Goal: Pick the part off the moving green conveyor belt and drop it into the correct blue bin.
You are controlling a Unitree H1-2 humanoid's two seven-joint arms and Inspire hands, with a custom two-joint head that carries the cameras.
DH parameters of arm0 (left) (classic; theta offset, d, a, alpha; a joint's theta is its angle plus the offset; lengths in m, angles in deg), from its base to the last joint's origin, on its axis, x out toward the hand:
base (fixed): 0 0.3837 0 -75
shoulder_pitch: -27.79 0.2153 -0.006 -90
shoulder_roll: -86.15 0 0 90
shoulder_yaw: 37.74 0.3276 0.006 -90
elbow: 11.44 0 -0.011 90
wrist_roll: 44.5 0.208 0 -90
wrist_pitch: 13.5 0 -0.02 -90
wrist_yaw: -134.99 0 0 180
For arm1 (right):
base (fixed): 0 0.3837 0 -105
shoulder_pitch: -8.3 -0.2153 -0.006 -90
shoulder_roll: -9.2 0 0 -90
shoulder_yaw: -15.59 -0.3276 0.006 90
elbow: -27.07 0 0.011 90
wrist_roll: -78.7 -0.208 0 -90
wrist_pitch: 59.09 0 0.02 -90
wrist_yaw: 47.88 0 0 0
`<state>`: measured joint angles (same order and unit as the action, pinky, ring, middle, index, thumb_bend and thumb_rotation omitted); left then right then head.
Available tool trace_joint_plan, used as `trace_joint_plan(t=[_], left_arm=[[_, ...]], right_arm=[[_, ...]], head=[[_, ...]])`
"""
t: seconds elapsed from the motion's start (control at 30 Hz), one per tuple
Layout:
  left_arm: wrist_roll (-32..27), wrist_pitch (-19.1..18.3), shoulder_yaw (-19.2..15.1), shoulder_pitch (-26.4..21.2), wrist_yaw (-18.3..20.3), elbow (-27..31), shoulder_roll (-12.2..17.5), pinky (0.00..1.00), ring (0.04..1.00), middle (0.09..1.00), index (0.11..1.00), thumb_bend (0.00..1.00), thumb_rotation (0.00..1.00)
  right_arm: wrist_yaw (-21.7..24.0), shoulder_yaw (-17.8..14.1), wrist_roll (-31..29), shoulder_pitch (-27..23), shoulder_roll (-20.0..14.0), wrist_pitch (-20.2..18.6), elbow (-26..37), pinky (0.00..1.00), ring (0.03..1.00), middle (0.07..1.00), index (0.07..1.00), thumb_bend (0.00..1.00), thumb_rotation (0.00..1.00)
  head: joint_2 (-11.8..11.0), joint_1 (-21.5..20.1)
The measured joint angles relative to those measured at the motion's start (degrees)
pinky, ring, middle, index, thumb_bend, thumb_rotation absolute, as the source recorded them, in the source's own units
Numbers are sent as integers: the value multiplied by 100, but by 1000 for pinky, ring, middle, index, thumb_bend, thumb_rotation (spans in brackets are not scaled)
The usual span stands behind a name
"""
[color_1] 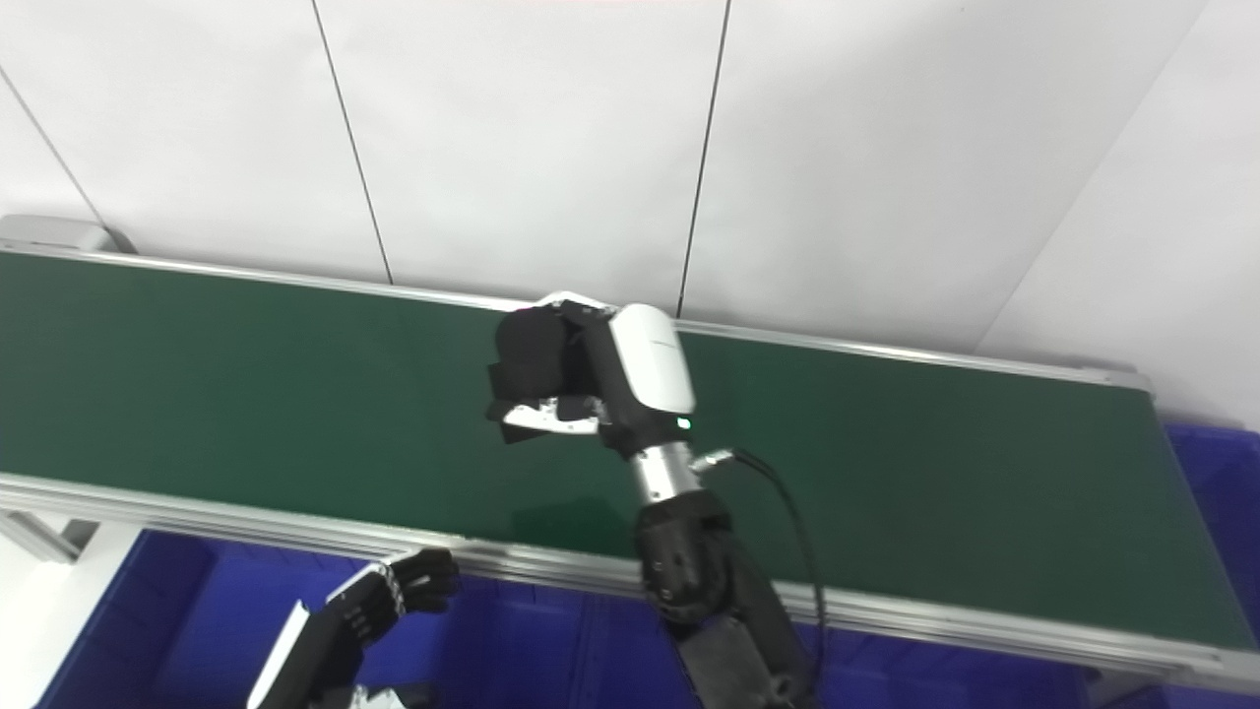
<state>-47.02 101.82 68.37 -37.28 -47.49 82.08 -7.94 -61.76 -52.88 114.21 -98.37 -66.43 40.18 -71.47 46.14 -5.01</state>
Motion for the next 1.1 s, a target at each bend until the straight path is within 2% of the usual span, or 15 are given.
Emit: trace_joint_plan(t=[0.13,0.23,0.37,0.5,0.67,0.87,0.97,1.1], left_arm=[[9,0,-265,24,345,133,-183,669,706,742,725,995,406],[20,0,-372,13,516,197,-326,667,704,741,724,993,384],[5,0,-531,16,783,228,-406,662,706,742,734,973,371],[9,0,-645,15,891,417,-425,661,709,746,733,970,355],[-2,0,-713,-56,1049,424,-569,666,709,743,737,957,328],[-35,0,-833,-135,1222,418,-578,677,716,746,740,946,322],[-81,0,-870,-149,1350,411,-579,681,720,748,741,943,318],[-167,0,-961,-154,1463,386,-577,683,721,749,741,942,319]], right_arm=[[259,-259,-144,430,-255,-35,722,436,493,467,528,510,0],[470,-389,-293,757,-353,-53,1153,389,461,462,529,511,0],[626,-506,-251,1401,-524,-56,1811,388,452,457,528,512,0],[667,-702,-263,2022,-758,-49,2044,405,465,461,527,512,0],[652,-890,-294,2614,-1010,33,2097,464,521,481,511,513,0],[419,-968,-84,3015,-1073,324,1989,482,543,487,504,513,0],[236,-1058,-5,3128,-1103,480,1665,499,547,484,505,515,0],[43,-1185,63,3232,-1142,542,1249,474,521,473,518,514,0]], head=[[123,9],[150,-17],[351,-184],[422,-149],[414,-176],[326,-176],[282,-211],[264,-211]])
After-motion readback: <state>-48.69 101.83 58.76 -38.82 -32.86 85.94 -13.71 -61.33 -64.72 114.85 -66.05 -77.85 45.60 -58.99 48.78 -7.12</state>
